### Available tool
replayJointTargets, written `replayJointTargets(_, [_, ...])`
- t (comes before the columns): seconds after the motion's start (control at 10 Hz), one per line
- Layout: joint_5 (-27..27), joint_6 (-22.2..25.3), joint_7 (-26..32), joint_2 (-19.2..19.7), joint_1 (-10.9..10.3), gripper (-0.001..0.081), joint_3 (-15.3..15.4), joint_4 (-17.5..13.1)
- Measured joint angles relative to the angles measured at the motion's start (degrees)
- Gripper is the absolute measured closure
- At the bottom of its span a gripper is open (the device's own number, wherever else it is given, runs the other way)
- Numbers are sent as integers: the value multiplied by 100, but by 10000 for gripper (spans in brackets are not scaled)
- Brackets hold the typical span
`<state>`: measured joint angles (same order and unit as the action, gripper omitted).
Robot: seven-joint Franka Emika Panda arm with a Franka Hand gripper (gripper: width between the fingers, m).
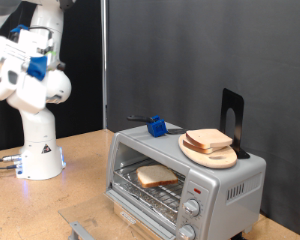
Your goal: Make a piece of toast with the oven
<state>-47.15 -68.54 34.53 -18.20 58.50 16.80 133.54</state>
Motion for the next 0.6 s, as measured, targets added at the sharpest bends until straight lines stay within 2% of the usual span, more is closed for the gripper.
replayJointTargets(0.2, [-75,43,-48,-21,2,-2,-9,28])
replayJointTargets(0.3, [-272,37,-362,3,36,-2,-34,29])
replayJointTargets(0.5, [-677,-397,-976,139,189,-2,-61,17])
replayJointTargets(0.6, [-694,-670,-1124,282,252,-2,-63,-19])
